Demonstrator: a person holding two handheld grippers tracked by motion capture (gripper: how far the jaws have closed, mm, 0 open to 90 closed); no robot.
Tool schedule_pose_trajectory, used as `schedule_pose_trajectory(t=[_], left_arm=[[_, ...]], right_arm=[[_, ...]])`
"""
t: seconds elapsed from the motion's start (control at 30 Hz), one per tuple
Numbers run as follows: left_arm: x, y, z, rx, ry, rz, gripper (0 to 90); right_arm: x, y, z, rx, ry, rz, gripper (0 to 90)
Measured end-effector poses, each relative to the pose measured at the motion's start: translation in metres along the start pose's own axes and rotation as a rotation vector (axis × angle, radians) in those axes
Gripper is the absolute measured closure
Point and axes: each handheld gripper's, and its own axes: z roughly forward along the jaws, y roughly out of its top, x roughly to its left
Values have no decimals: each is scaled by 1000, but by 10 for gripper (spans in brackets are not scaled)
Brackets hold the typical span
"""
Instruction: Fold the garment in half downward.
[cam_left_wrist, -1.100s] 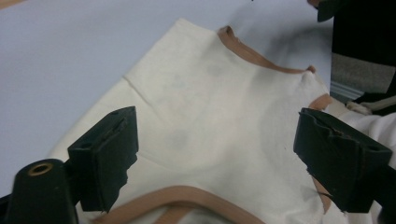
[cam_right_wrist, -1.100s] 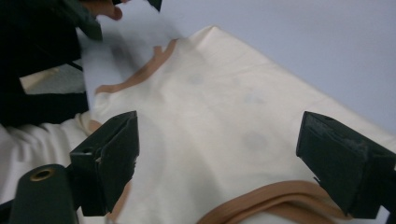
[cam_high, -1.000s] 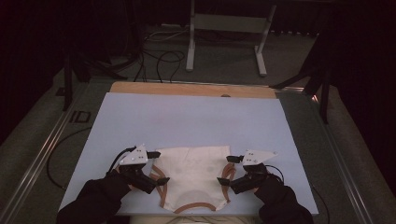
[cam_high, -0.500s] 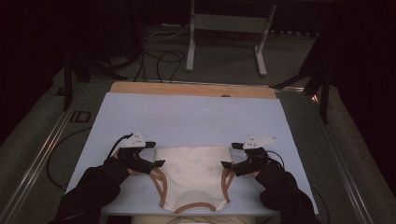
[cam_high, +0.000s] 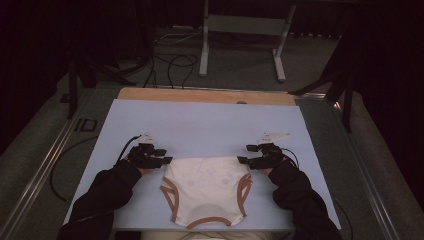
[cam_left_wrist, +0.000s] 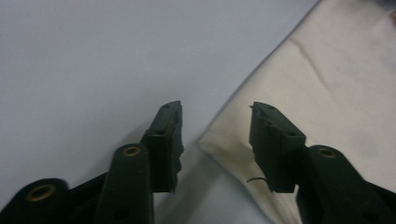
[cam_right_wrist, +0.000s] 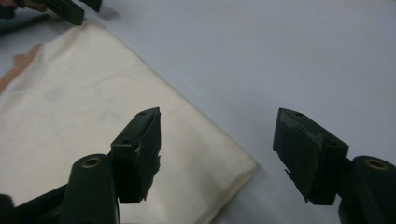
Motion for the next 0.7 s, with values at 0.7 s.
schedule_pose_trajectory(t=[0.7], left_arm=[[-2, -2, 11, 72, -19, -24, 712]], right_arm=[[-14, -15, 21, 120, 45, 42, 547]])
